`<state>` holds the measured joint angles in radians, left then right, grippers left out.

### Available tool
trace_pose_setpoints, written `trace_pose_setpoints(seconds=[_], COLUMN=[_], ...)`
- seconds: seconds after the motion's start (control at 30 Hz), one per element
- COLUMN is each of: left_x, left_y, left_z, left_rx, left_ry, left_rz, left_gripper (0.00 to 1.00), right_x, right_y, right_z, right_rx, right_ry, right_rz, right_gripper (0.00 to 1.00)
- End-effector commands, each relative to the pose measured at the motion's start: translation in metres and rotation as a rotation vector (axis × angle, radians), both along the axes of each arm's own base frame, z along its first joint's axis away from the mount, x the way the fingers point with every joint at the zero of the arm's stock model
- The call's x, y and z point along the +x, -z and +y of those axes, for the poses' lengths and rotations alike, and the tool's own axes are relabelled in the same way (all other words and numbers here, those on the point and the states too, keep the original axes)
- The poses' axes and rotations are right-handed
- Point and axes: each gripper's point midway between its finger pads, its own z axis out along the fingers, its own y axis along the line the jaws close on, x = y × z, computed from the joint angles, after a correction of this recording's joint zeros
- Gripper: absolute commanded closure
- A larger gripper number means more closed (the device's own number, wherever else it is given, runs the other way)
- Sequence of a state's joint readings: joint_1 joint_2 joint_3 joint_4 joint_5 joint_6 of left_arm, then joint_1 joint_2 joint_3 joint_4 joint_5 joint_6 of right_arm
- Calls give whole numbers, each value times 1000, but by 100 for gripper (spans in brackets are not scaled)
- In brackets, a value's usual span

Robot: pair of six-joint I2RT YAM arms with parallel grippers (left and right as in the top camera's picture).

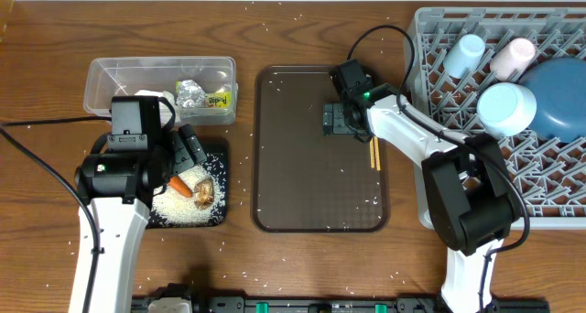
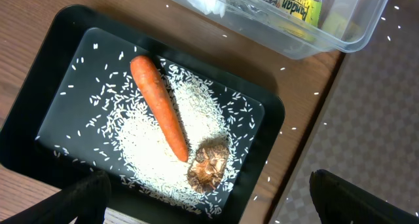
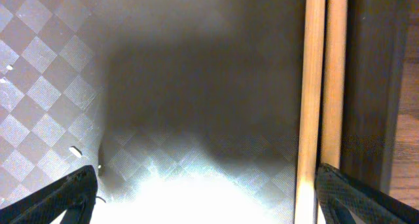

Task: Sort waste into correct bins and load items into the dishwasher rack
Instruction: 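Lower the right gripper and close on the wooden chopstick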

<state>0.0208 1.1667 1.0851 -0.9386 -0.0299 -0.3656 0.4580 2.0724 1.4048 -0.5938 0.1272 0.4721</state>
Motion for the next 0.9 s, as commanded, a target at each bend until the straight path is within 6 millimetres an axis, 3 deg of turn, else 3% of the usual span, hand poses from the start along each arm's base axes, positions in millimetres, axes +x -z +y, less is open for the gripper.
trace_pose_setpoints(seconds=[0.0,0.2,0.5,0.53,0.67,0.73,0.87], left_x=[-1,-1,-1,-1,-1,-1,-1], left_y=[1,1,1,1,1,1,1], left_z=[2,2,2,2,2,2,2], left_rx=[10,10,10,10,10,10,10], left_ry=[-1,-1,-1,-1,-1,-1,-1], left_rz=[7,7,7,7,7,7,7], left_gripper=[2,2,2,2,2,2,2], right_x=[-6,-7,-7,-7,-7,-7,-7], right_y=[18,26,26,26,26,26,26], right_z=[1,0,0,1,1,1,1], right_rx=[-9,-17,-16,-14,-13,-13,-13], right_ry=[12,13,13,12,12,12,12], right_rz=[34,48,49,50,49,49,50], right_gripper=[1,3,60,71,93,99,99])
